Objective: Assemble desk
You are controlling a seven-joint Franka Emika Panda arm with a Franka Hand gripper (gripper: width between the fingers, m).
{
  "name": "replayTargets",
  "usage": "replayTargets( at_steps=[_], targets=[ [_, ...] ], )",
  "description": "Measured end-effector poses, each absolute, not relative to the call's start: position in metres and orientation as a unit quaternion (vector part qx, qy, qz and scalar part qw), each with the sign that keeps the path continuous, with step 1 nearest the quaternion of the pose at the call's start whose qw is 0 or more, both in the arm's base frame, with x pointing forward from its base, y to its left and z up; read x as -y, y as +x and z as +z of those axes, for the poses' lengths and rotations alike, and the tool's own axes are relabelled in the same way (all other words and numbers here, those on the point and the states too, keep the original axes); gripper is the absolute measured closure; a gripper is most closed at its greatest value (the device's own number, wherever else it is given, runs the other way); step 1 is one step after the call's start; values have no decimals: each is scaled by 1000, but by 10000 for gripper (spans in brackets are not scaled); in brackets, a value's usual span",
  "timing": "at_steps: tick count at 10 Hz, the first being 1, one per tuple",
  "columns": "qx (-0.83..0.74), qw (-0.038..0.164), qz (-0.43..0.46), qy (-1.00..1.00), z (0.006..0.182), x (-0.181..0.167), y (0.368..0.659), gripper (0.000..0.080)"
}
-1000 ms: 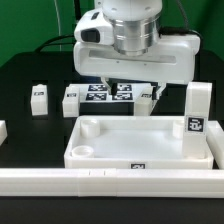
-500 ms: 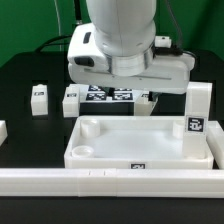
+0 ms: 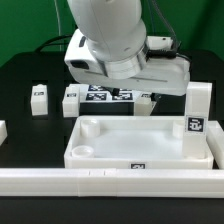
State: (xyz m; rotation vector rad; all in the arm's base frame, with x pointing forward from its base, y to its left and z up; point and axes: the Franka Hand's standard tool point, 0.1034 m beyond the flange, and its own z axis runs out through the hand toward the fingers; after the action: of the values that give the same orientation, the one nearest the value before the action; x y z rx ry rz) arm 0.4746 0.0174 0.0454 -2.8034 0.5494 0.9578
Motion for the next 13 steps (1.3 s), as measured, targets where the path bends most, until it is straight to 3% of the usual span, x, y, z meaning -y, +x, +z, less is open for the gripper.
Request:
replayTargets(
  at_steps=[4, 10, 13],
  targets=[
    [-177, 66, 319, -929, 41, -23, 473, 151],
    [-166, 74, 479, -859, 25, -19, 452, 151],
    [-164, 71, 474, -862, 13, -21, 455, 151]
  ],
)
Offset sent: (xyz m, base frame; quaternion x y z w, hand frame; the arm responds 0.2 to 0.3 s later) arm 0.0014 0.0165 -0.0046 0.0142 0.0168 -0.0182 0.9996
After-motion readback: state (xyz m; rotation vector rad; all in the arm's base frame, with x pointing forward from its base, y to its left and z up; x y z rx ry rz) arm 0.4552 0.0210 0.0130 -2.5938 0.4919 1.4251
